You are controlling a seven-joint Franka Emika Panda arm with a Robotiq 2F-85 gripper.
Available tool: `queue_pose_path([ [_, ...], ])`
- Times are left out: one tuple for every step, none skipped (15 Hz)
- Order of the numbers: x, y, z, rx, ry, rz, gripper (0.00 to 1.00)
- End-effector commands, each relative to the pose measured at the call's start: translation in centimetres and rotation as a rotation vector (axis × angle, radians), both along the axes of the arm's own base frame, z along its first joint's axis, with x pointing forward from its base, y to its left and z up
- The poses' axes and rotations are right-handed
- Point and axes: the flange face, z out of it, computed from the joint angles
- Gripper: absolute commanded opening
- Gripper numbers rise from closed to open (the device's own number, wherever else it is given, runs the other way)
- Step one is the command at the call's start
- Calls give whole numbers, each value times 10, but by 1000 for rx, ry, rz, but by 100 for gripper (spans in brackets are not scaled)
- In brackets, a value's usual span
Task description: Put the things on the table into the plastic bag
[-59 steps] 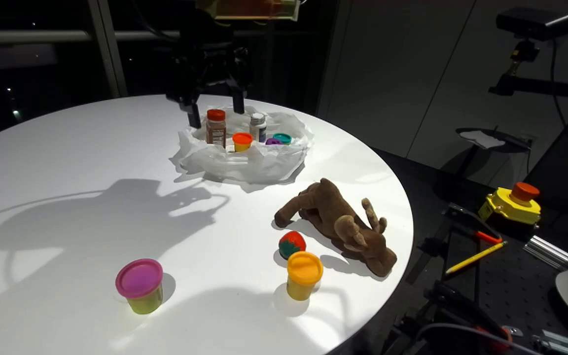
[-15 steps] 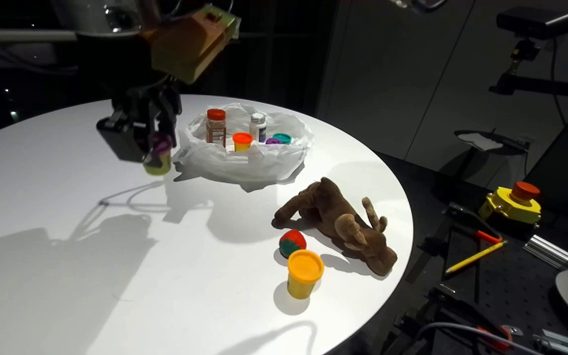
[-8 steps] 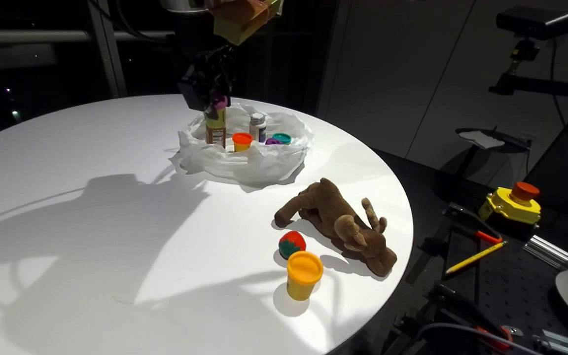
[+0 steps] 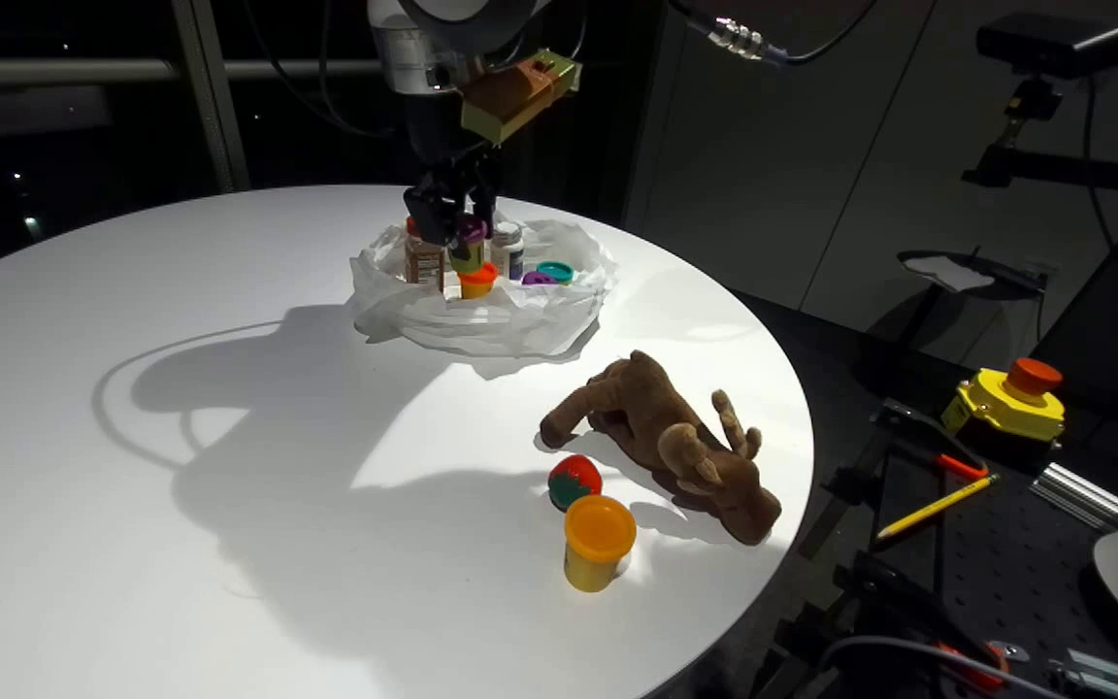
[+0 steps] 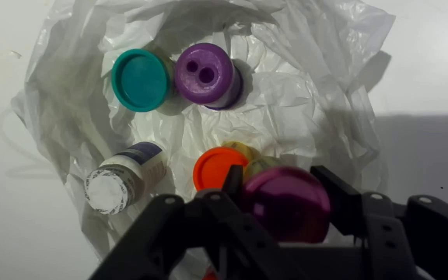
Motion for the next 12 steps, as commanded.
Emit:
queue_pose_path([
  [14, 5, 3, 64, -40, -17, 24],
  [17, 5, 0, 82, -47, -28, 24],
  [19, 6, -3, 93, -55, -36, 24],
  [21, 8, -4, 112, -60, -42, 24],
  [22, 7, -10, 119, -59, -50, 24],
  [24, 6, -16, 120, -60, -57, 24],
  [25, 5, -22, 128, -50, -62, 24],
  [26, 5, -28, 137, -42, -70, 24],
  [28, 4, -35, 144, -36, -78, 24],
  [29, 3, -42, 152, -27, -82, 24],
  [30, 2, -46, 161, -22, -88, 24],
  [32, 2, -48, 166, -24, -99, 24],
])
